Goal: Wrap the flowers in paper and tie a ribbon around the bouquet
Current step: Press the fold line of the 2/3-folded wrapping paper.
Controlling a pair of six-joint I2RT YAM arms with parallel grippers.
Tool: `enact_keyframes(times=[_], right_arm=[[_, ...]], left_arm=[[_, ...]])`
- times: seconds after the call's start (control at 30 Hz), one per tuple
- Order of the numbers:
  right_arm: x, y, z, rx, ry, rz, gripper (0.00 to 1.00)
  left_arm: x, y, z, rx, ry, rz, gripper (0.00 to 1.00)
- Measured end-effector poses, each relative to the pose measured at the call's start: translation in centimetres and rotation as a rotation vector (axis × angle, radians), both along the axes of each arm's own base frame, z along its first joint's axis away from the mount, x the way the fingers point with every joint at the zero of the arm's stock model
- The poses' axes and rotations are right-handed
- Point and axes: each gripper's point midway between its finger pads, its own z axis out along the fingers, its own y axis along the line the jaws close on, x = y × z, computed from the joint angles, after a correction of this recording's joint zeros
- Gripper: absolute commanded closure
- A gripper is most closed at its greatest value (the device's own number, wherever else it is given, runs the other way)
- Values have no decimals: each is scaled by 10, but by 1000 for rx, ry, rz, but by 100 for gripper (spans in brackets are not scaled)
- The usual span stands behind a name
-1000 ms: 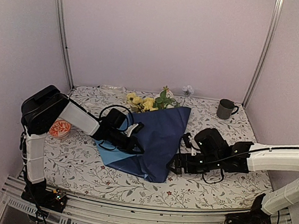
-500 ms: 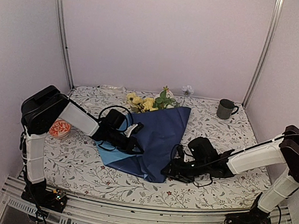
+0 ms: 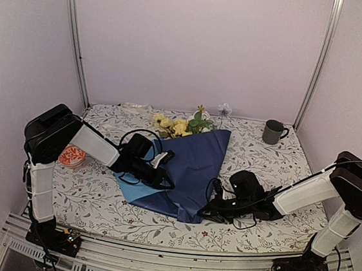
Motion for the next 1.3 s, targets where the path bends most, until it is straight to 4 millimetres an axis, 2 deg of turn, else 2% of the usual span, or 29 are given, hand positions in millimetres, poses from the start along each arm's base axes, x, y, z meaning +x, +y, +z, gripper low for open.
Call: enact_keyframes(times=[0.17, 0.3, 0.4, 0.5, 0.63, 0.77, 0.87, 1.07, 1.17, 1.3], right_arm=[[-15, -18, 3, -10, 3, 8, 100], [-33, -33, 7, -19, 15, 46, 100], [-44, -45, 7, -28, 17, 69, 89], [-50, -52, 7, -33, 10, 79, 76], [-57, -64, -6, -99, 38, 86, 68], [-53, -64, -7, -121, 29, 88, 67], [-52, -65, -7, -130, 25, 88, 67], [-45, -75, -3, -215, -13, 81, 67], [-35, -74, 12, -265, -78, 84, 68], [-28, -44, 49, -255, -211, 145, 72]], left_arm=[[-23, -15, 8, -23, -11, -66, 100], [-41, -30, 24, -46, -56, -131, 100], [-50, -38, 33, -64, -83, -171, 100], [-50, -46, 40, -71, -102, -194, 100], [-28, -59, 51, -93, -149, -186, 100], [-15, -64, 39, -81, -153, -185, 100], [-15, -59, 25, -52, -128, -185, 100], [-17, -51, 16, -29, -113, -180, 100], [-18, -48, 13, -21, -112, -177, 100], [-18, -43, 10, -15, -112, -173, 100]])
